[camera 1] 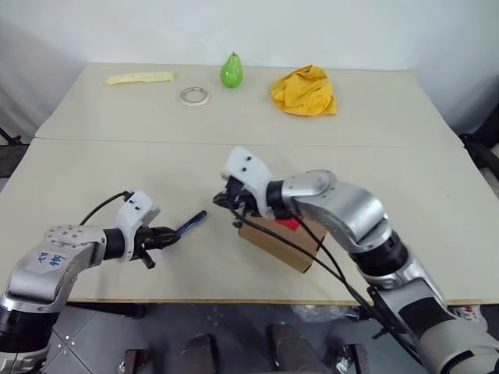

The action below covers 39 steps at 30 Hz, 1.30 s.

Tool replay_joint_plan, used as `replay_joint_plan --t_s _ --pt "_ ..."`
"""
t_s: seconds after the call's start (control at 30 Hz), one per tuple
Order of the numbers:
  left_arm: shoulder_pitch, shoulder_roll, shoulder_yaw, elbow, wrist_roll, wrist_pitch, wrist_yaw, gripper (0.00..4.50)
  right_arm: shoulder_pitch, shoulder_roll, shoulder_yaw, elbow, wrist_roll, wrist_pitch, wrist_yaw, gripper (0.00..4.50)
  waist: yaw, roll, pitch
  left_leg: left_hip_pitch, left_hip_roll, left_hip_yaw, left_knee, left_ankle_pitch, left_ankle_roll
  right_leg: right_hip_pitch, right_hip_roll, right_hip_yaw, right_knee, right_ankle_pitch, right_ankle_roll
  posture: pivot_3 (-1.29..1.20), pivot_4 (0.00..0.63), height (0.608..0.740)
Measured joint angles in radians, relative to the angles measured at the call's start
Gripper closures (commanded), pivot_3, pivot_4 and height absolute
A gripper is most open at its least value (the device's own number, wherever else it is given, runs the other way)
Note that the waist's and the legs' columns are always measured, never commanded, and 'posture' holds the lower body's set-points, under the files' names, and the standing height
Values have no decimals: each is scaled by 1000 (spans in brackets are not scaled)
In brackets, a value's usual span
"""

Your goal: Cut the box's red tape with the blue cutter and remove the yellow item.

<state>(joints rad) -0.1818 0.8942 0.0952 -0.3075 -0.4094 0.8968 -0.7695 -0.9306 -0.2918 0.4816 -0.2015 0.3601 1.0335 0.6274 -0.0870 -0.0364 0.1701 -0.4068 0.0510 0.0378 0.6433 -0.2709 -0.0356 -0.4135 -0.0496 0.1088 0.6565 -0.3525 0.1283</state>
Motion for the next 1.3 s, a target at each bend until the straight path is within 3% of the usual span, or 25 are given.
replay_joint_plan --t_s 0.17,0.33,0.5,0.63,1.3 --pt "50 16 3 -24 25 -76 -6 4046 -18 74 89 108 -44 12 2 4494 -1 0 0 0 -2 1 0 -1 1 0 -12 -20 1 -1 -3 0 150 740" --pt "96 4 3 -54 27 -133 -10 4046 -46 124 148 225 -127 -56 1 4494 1 1 1 0 -2 0 0 -1 2 0 -15 -26 1 -1 -3 0 150 740" --pt "120 0 -7 -70 25 -176 -36 4046 -64 167 174 340 -197 -124 2 4494 1 1 1 0 -3 0 -1 -2 2 0 -17 -32 1 -1 -3 0 150 740" --pt "112 1 -17 -67 25 -179 -49 4046 -66 173 179 385 -239 -148 12 4494 2 2 1 0 -3 0 -1 -2 3 0 -29 -52 1 0 -7 0 150 740" --pt "54 3 -55 -32 32 -158 -76 4046 12 106 159 154 -235 -48 102 4494 8 3 2 1 -4 -1 -1 -3 3 1 -33 -67 0 1 -8 0 150 740"
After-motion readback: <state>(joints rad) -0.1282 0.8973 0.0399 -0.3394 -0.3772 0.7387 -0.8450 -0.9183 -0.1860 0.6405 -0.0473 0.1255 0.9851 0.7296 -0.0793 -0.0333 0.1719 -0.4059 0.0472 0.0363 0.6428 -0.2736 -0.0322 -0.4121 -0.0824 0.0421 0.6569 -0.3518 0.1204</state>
